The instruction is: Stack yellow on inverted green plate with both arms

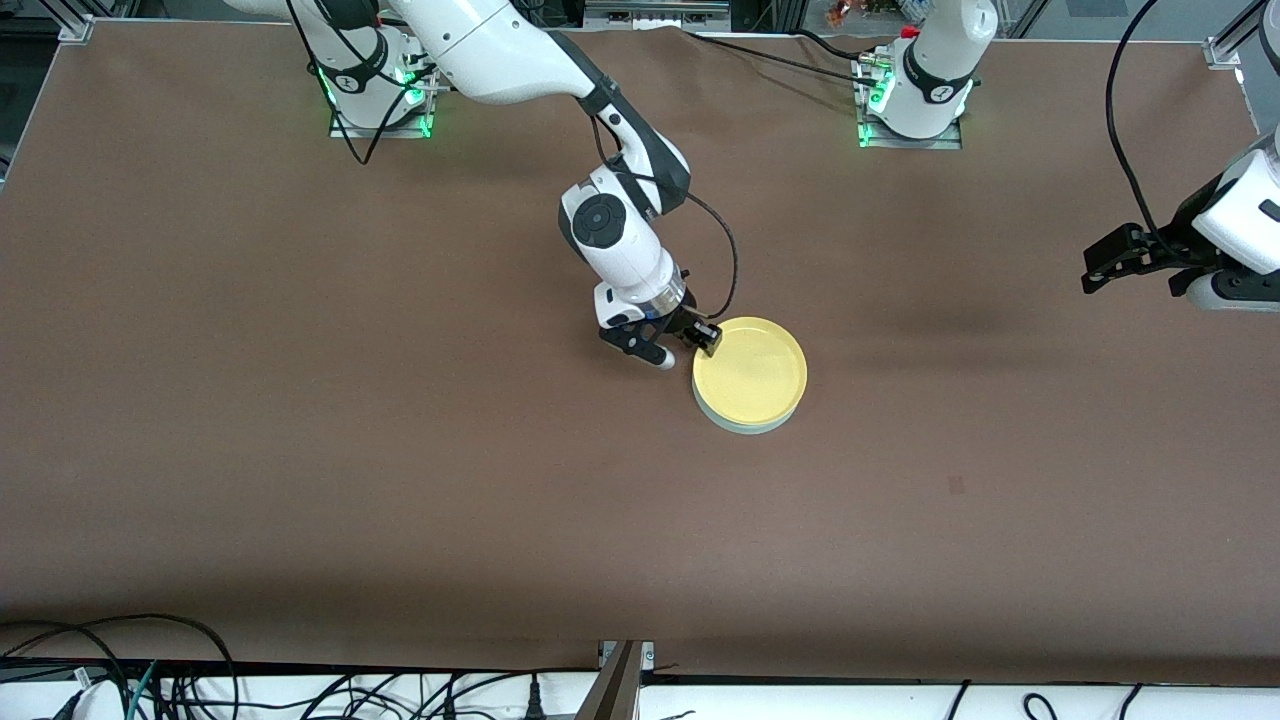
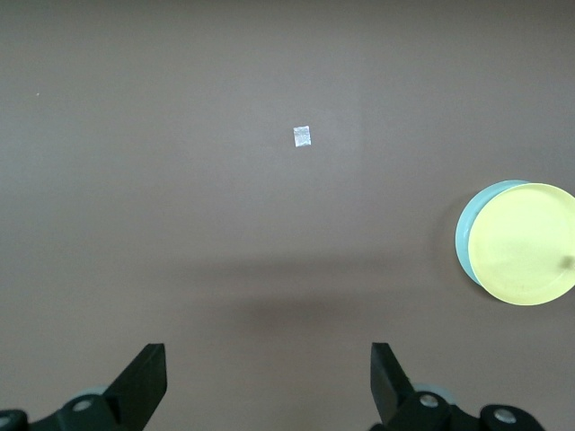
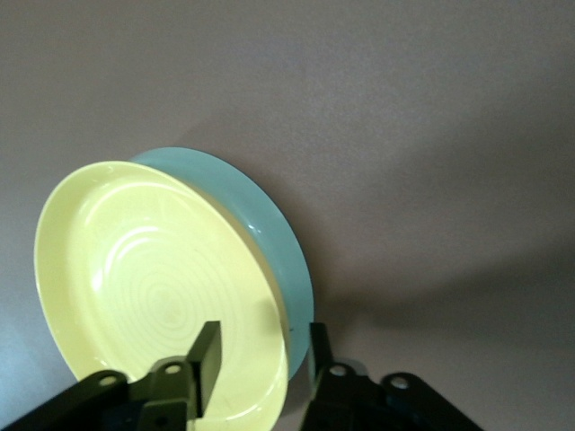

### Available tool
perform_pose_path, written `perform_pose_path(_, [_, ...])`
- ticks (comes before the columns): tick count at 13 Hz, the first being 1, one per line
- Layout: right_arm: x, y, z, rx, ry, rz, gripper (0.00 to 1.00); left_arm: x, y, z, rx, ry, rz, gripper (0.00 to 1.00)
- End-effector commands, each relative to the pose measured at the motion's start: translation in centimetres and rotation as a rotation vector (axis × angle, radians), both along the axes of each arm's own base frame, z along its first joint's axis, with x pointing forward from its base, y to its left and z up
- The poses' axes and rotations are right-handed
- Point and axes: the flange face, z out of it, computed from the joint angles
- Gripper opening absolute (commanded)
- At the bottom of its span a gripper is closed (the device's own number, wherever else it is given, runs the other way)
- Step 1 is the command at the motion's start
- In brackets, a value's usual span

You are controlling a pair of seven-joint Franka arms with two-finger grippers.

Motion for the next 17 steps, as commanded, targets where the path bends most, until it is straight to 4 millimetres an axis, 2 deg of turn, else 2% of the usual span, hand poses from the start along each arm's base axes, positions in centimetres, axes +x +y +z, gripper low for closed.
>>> perform_pose_path(1, [1.3,-0.4,3.3,0.022,-0.042,-0.023,1.0,-0.9,0.1,0.4,0.022,0.008,-0.025,1.0])
perform_pose_path(3, [3.3,-2.1,7.2,0.019,-0.072,-0.043,1.0,-0.8,0.1,0.3,0.022,0.008,-0.025,1.0])
perform_pose_path(6, [6.6,-7.0,13.0,-0.045,-0.044,-0.073,1.0,-0.9,-0.5,0.5,0.022,0.007,-0.034,1.0])
perform_pose_path(8, [8.8,-11.1,17.2,-0.077,-0.029,-0.111,1.0,-0.9,-0.5,0.5,0.022,0.006,-0.036,1.0])
perform_pose_path(11, [11.8,-18.9,21.7,-0.152,0.009,-0.134,1.0,-0.9,-1.1,0.5,0.022,0.007,-0.045,1.0])
perform_pose_path(13, [12.7,-23.8,24.1,-0.205,0.046,-0.109,1.0,-0.9,-1.3,0.5,0.022,0.007,-0.048,1.0])
perform_pose_path(15, [13.5,-28.6,26.2,-0.241,0.055,-0.04,1.0,-1.0,-1.3,0.5,0.022,0.013,-0.048,1.0])
perform_pose_path(17, [14.3,-34.0,27.2,-0.286,0.073,0.008,1.0,-1.0,-1.5,0.6,0.022,0.012,-0.051,1.0])
